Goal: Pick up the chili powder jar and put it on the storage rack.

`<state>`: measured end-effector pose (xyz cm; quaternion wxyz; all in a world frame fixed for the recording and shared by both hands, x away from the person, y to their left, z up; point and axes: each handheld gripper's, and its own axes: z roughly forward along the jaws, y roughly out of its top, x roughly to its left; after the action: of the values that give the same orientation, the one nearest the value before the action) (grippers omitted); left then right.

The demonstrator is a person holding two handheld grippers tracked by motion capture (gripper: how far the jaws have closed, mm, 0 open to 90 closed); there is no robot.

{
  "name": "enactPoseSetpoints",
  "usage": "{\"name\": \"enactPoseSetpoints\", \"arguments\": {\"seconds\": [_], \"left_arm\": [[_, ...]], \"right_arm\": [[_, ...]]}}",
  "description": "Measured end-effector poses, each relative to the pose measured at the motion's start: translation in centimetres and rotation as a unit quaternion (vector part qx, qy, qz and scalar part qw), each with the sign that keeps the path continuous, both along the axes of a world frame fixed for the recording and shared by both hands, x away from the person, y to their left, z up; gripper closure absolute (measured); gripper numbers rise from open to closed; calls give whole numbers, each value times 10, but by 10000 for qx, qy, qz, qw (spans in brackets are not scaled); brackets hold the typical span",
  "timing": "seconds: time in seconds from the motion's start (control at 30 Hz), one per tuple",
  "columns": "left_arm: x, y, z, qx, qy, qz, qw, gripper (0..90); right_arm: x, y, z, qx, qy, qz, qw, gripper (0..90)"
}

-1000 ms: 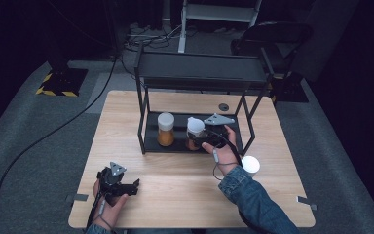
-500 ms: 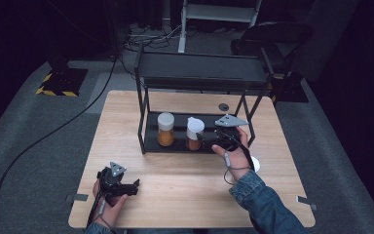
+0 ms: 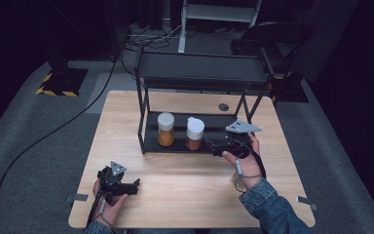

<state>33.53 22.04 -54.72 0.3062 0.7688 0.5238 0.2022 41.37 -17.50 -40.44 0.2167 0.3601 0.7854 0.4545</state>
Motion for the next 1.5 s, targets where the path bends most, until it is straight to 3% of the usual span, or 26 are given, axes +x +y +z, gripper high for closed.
{"name": "enactPoseSetpoints", "arguments": {"seconds": [0.93, 1.5], "left_arm": [[1, 0, 0, -5, -10, 24, 10000, 4], [0, 0, 0, -4, -4, 27, 10000, 4]], "right_arm": [[-36, -40, 13, -20, -53, -59, 10000, 142], [-54, -65, 11, 11, -46, -183, 9998, 137]]}}
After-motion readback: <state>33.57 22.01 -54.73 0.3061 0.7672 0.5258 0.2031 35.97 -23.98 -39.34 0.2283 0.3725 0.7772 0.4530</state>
